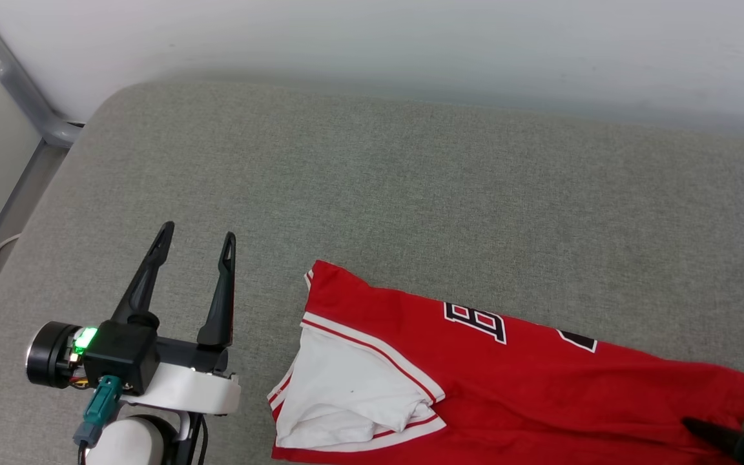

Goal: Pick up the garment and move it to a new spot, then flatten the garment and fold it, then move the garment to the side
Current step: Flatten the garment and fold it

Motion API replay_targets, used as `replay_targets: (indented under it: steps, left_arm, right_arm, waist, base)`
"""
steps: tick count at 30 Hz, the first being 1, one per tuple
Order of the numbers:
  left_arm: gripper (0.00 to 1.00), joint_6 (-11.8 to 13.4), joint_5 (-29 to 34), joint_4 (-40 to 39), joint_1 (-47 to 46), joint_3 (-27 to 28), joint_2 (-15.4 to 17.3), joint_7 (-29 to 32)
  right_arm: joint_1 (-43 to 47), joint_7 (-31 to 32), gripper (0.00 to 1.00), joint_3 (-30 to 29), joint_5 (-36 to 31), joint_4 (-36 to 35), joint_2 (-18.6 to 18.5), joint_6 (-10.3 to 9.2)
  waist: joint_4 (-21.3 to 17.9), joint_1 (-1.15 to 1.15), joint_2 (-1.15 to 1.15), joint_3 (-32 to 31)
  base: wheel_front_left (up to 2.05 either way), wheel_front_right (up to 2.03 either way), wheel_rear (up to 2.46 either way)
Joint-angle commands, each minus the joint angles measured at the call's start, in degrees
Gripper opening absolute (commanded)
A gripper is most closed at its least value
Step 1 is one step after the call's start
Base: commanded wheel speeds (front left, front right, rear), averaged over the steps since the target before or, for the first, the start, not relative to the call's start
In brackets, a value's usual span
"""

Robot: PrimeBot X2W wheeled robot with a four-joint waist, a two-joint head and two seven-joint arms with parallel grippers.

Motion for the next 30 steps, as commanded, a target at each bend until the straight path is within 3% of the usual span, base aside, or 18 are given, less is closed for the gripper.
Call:
replay_targets:
  steps: [1, 15, 16, 17, 18, 30]
  left_arm:
    - [1.0, -0.8, 0.8, 0.2, 0.8, 0.8, -0.8, -0.1]
    - [1.0, -6.1, 4.6, 1.7, 0.9, 5.2, -5.4, -0.1]
    - [1.0, -6.4, 4.7, 1.8, 1.0, 5.4, -5.6, -0.1]
    - [1.0, -6.6, 4.9, 1.9, 1.0, 5.7, -5.8, -0.1]
    - [1.0, -6.9, 5.1, 2.0, 1.1, 6.0, -6.0, -0.1]
    - [1.0, -8.7, 6.8, 2.5, 2.0, 8.2, -7.9, -0.1]
  right_arm:
    - [0.3, 0.6, 1.0, 1.6, -0.2, 1.8, 2.4, -0.05]
    - [-0.5, -2.2, 1.0, 8.0, 1.8, 5.9, 3.7, -0.03]
    - [-0.6, -2.6, 0.75, 8.3, 1.9, 6.3, 3.6, -0.03]
    - [-0.7, -3.2, 0.33, 8.5, 2.2, 6.6, 3.4, -0.03]
    - [-0.8, -3.9, 0.0, 8.7, 2.3, 6.8, 3.1, -0.03]
    - [-0.9, -11.9, 0.0, 9.1, 3.2, 8.4, -3.6, -0.12]
  waist:
    - [0.1, 0.0, 0.0, 0.2]
    - [-0.6, 0.0, 0.0, 0.9]
    - [-0.6, 0.0, 0.0, 0.8]
    - [-0.6, 0.0, 0.0, 0.7]
    - [-0.7, 0.0, 0.0, 0.6]
    - [-1.0, 0.0, 0.0, -0.4]
  base:
    - [0.0, 0.0, 0.0]
    - [0.0, 0.0, 0.0]
    - [0.0, 0.0, 0.0]
    - [0.0, 0.0, 0.0]
    - [0.0, 0.0, 0.0]
    - [0.0, 0.0, 0.0]
